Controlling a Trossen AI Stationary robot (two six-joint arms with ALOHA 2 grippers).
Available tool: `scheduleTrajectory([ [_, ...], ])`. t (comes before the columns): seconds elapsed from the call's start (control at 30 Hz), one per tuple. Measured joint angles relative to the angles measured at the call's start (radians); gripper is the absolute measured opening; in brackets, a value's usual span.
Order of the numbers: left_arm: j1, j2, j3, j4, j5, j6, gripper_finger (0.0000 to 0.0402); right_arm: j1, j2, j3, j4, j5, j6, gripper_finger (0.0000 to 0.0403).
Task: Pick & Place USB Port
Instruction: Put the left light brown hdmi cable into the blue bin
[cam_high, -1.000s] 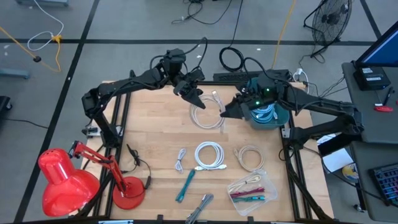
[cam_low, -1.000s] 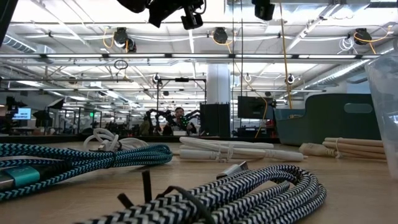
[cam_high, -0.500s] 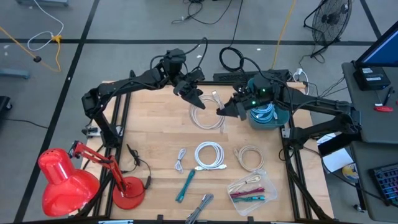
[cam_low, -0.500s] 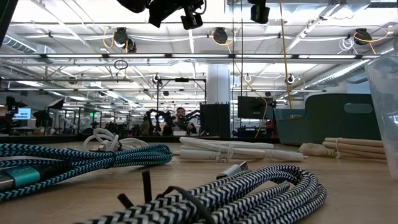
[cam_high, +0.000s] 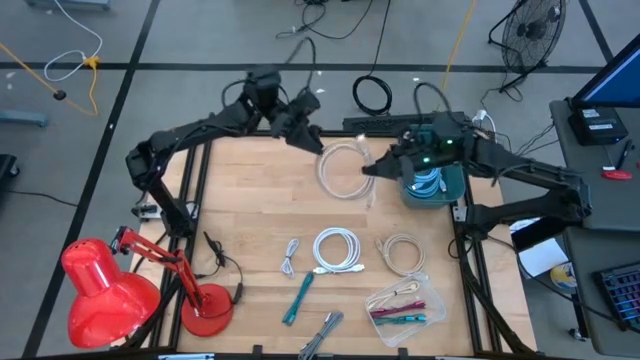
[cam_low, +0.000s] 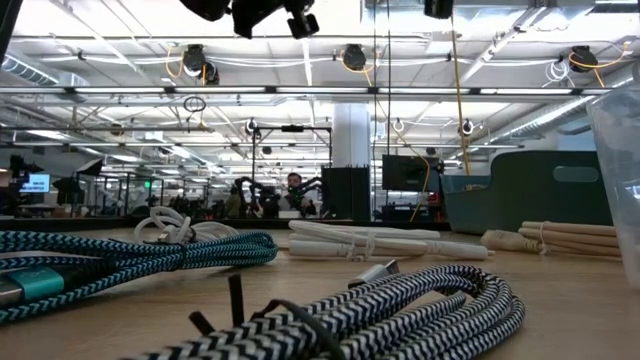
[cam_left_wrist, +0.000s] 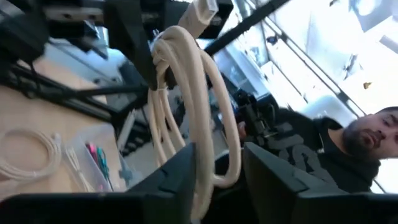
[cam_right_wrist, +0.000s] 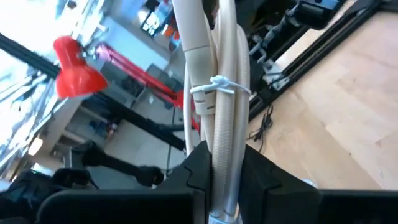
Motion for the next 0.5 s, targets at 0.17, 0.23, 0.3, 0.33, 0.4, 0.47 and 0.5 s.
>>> scheduleTrajectory([
  [0.17,0.059,-0.03,0.0,0.01,-0.01,-0.016,0.0164,-0.061,-0.117,0.0,-0.143,0.083,0.035,0.0032],
  [0.23,0.073,-0.035,0.0,0.008,-0.013,-0.017,0.0166,-0.099,-0.173,0.001,-0.291,0.155,0.032,0.0032],
  [0.3,0.075,-0.035,0.0,0.004,-0.022,-0.021,0.0166,-0.143,-0.224,0.001,-0.464,0.231,0.01,0.0032],
  [0.33,0.075,-0.035,0.0,0.004,-0.025,-0.02,0.0167,-0.168,-0.248,0.001,-0.537,0.261,0.0,0.0032],
  [0.4,0.075,-0.035,0.0,0.006,-0.026,-0.019,0.0167,-0.219,-0.285,0.001,-0.644,0.308,-0.025,0.0032],
  [0.47,0.073,-0.035,0.0,0.005,-0.029,-0.018,0.0167,-0.268,-0.311,0.001,-0.704,0.32,-0.06,0.0032],
  [0.5,0.069,-0.034,0.0,0.002,-0.033,-0.013,0.0167,-0.293,-0.315,0.001,-0.727,0.322,-0.079,0.0032],
])
